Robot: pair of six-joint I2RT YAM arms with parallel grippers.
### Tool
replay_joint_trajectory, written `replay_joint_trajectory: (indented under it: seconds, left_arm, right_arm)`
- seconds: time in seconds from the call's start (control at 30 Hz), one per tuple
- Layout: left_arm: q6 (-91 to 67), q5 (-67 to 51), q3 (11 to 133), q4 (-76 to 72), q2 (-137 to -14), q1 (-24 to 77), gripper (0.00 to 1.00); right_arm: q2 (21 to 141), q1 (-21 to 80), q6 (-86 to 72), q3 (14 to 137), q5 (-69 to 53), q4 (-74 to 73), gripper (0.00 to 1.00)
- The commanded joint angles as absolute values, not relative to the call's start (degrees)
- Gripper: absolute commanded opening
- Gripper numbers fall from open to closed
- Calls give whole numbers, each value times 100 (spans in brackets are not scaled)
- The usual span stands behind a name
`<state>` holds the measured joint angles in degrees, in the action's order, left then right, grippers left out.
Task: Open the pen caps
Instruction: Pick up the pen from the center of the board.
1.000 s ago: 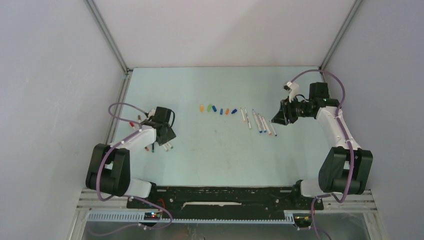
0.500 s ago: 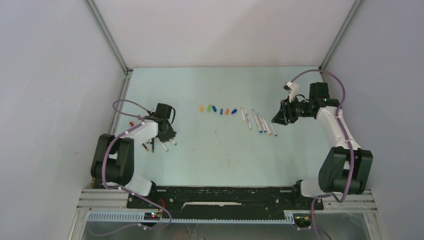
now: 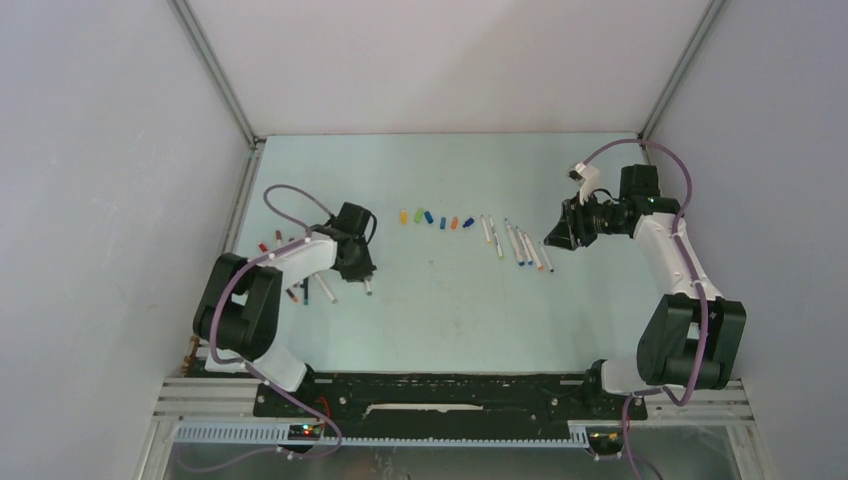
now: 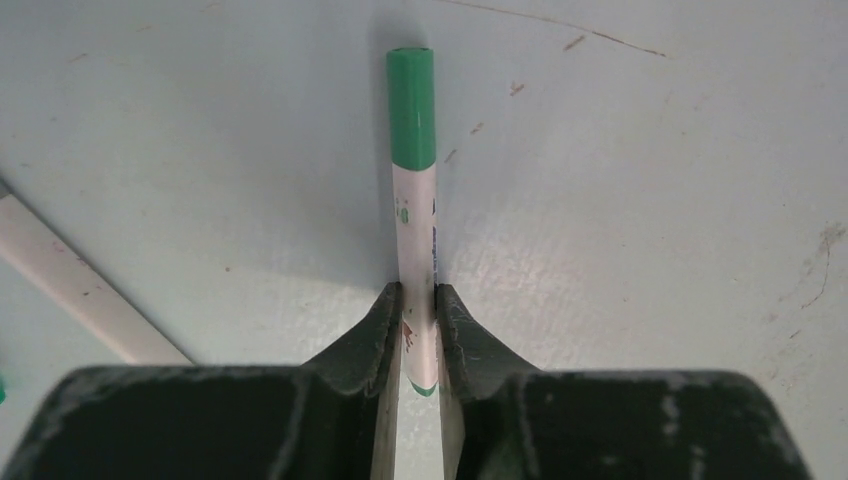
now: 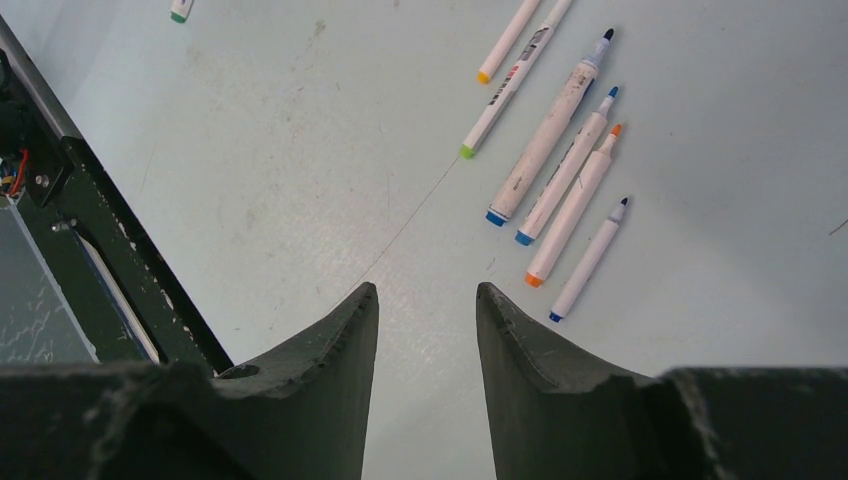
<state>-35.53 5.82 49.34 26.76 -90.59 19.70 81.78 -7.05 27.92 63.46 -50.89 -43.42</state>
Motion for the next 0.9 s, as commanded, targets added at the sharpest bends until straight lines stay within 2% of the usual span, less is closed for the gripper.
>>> replay_joint_trajectory:
  seconds: [0.0,0.5,0.57,0.67,0.87]
  left_arm:
    - [-3285,648,5325,3098,-9328,2074,20]
    - [-3064,892,5715,3367,-10018,2113,28]
    - [-3061,943,5714,3368,-10013,2143,22]
    - [-3073,984,5647,3305,-9920,2162,3]
    - [-3105,1062,5294,2875,-9006,2371,0]
  right_arm:
    - [7964,-755,2900,6345,-5262,-4366,44]
    - [7902,-791,2927,6337,-5291,-4377,44]
    - [7913,-791,2922,6341,-5300,-4377,44]
    - [7913,-791,2925,6343,-5309,-4385,44]
    - [7837,-770,2968,6332,-5597,-4508,44]
